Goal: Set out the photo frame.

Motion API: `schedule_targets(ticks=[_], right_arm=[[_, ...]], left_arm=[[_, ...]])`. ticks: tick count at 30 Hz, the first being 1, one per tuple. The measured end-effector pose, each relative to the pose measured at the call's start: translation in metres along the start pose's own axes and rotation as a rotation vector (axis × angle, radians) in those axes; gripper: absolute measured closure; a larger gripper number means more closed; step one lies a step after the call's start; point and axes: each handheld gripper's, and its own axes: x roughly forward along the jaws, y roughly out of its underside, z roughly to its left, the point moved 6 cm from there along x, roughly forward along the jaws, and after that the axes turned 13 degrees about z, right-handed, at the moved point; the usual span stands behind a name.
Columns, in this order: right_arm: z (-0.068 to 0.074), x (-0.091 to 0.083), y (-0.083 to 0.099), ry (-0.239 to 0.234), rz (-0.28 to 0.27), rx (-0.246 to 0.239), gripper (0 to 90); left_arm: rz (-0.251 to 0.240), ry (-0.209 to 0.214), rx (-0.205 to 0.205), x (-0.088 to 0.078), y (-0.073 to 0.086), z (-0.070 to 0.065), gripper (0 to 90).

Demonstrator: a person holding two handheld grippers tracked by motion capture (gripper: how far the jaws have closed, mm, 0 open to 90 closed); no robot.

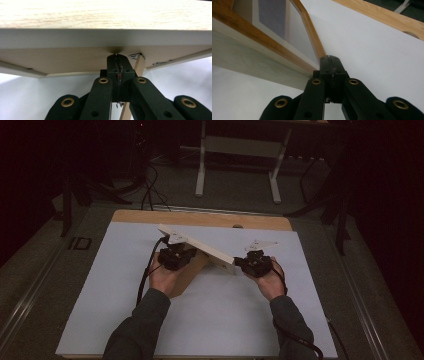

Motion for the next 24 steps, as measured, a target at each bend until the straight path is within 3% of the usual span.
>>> schedule_targets(ticks=[24], right_arm=[[0.005, 0.001, 0.004, -0.007, 0.002, -0.012, 89.8]], left_arm=[[-0.022, 0.04, 0.027, -0.015, -0.003, -0.008, 90.0]])
